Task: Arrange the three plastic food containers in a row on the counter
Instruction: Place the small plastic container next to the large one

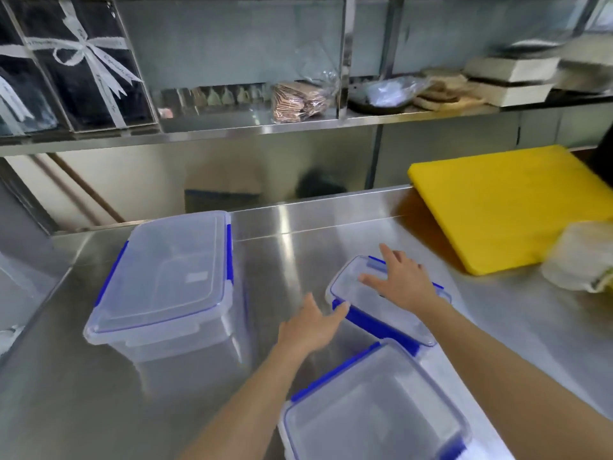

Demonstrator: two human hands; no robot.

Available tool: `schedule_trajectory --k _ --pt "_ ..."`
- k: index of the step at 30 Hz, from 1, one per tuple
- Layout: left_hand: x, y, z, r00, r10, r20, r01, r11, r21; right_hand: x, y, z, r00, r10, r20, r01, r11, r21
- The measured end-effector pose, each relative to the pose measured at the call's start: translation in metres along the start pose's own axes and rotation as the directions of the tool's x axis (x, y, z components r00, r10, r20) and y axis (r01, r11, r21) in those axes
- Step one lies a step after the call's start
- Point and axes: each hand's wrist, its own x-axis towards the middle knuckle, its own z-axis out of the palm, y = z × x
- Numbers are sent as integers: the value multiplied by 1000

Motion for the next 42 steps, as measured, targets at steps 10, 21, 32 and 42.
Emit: schedule_trajectory --k 10,21,32,42 --pt "19 40 57 987 -122 104 154 907 -392 -7 72 10 970 220 105 -210 973 -97" --pt "58 53 59 981 -153 -122 47 789 -613 2 85 25 968 185 171 -198 978 65" --pt "63 27 57 955 -147 -259 -40 799 -600 8 70 43 983 101 154 -180 705 686" --pt "88 -29 -24 921 -195 -337 -136 650 -748 73 -26 72 979 -47 197 -146 509 848"
